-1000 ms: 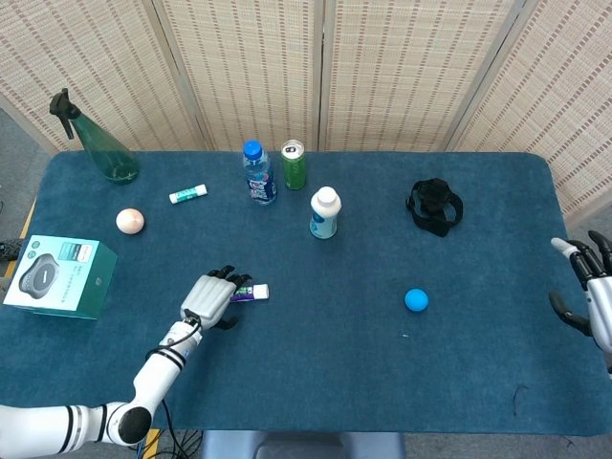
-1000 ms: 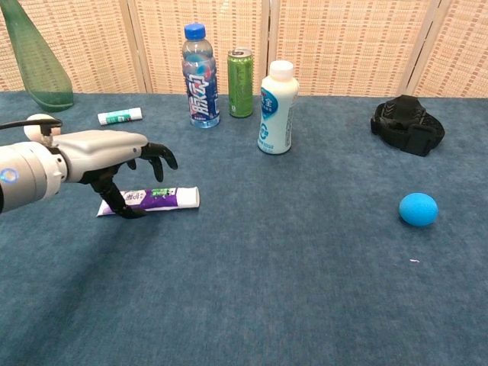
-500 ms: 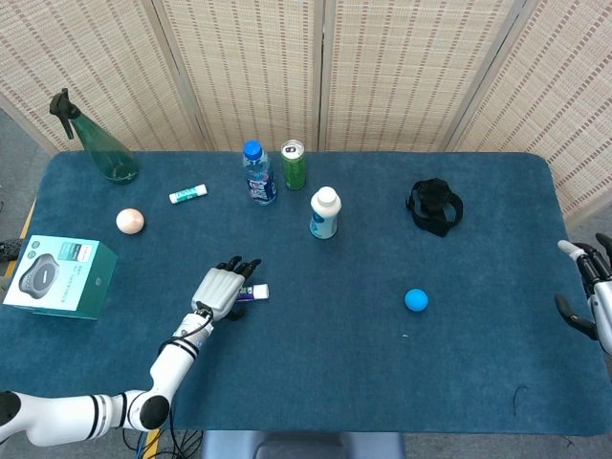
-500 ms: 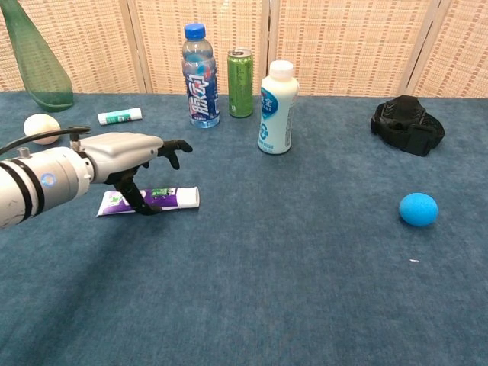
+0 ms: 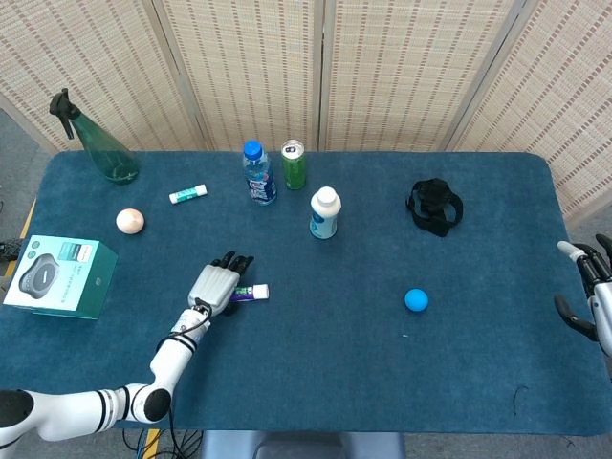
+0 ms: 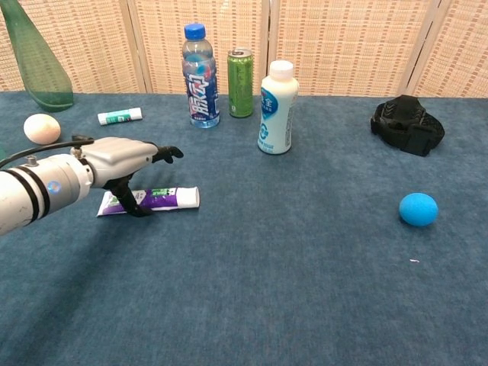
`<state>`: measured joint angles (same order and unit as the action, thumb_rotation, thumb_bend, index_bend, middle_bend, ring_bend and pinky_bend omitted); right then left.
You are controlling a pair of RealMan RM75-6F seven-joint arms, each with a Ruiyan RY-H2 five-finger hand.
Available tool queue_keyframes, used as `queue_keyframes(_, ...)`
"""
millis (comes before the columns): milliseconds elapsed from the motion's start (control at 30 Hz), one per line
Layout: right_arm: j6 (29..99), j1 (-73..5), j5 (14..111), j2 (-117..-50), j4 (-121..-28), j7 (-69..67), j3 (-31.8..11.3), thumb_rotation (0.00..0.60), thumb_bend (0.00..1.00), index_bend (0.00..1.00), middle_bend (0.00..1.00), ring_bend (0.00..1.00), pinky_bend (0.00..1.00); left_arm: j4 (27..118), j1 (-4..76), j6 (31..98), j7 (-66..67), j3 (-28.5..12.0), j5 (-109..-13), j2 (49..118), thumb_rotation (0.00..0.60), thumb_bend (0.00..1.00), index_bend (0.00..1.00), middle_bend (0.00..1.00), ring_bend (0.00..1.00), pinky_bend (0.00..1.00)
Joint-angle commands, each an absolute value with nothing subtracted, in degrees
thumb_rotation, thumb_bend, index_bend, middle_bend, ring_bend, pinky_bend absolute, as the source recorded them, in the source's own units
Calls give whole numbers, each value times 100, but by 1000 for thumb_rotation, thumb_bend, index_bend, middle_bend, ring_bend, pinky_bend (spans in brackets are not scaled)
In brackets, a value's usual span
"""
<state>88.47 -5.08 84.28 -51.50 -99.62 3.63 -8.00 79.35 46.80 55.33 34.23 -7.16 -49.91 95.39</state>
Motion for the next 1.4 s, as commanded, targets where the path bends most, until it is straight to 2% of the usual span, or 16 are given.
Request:
queue_keyframes(33, 8848, -503, 8418, -5149, -9978, 367, -800, 600, 222, 215, 264, 87, 162, 7839, 4657, 5534, 3401, -723, -4970, 9507, 600, 227, 0, 91, 31, 185)
queue_keyframes(333, 8870, -492, 8431, -5143, -10034, 391, -800, 600, 222, 215, 264, 88, 162, 7567, 4683, 5381, 3364, -774, -4911, 9461, 600, 227, 12, 104, 35, 185)
queue_keyframes(567, 8898, -463, 8443, -5149, -10036, 378, -785, 600, 222, 216, 264, 88, 163, 7735, 4579, 5426, 2985, -676, -5431, 9330, 600, 227, 214, 220, 76, 186)
queue_keyframes(767, 8933, -447, 8472, -5151, -10048, 365, -782, 600, 221, 215, 264, 87, 162, 7691, 4564, 5396, 2617, -612, -5960, 9318, 600, 228, 318, 311, 129, 186)
queue_keyframes(1400, 9015, -355, 8462, -5146, -10030, 296, -762, 600, 221, 216, 264, 88, 162, 7516, 4733, 4958, 2695, -628, -5896, 9372, 600, 228, 394, 382, 176, 186)
